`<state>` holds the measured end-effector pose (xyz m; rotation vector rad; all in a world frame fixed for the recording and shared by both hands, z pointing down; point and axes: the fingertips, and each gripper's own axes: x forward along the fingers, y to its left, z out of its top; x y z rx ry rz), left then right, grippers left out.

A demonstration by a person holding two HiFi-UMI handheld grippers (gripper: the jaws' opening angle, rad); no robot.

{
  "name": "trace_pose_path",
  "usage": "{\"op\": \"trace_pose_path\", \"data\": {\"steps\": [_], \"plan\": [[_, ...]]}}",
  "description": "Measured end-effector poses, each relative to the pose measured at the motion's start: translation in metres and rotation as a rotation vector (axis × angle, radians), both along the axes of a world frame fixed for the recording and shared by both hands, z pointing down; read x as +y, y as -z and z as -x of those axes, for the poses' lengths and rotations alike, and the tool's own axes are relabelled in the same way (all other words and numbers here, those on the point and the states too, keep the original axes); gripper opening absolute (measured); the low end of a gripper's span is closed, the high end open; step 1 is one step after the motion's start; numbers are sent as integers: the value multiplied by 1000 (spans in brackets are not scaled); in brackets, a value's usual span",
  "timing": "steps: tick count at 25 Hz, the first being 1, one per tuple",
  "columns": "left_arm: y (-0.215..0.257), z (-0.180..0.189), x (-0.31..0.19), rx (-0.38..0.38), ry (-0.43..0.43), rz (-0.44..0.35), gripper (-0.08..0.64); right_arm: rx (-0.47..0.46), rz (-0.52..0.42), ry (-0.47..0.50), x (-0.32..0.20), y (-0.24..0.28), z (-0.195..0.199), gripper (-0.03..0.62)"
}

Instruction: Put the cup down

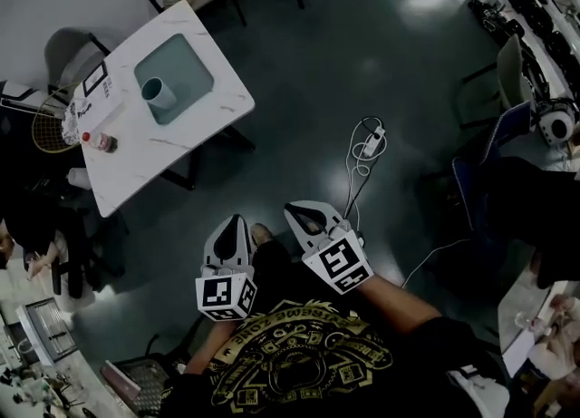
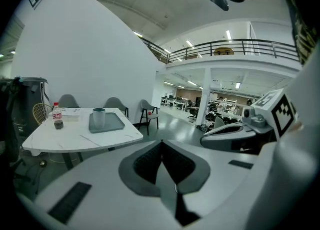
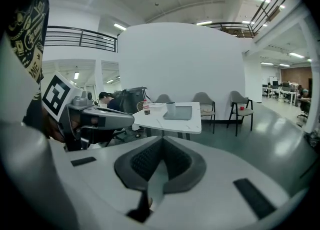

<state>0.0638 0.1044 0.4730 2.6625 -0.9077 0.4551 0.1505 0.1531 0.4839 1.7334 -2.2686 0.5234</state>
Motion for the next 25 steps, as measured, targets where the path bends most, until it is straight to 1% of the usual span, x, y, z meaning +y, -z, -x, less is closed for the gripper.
{"op": "trace_pose_path", "data": {"steps": [3,9,14,19,25], "plan": [[-5,-3,3,-6,-7,11,9,10,17,17,6,-9,2,6],[-13,-6,1,-14,-15,16,11,12,35,18,6,-18,0,5],[-10,-9,-8,-18,-18,-2,11,7,22,13,-5,-16,-5,5],[-9,-11,-15,-22,-13,7,9,7,15,17,-13,-12,-8,5],[-5,-14,-22,-21,-16,-7,11,13,-2,12,-20,-7,-13,5]]}}
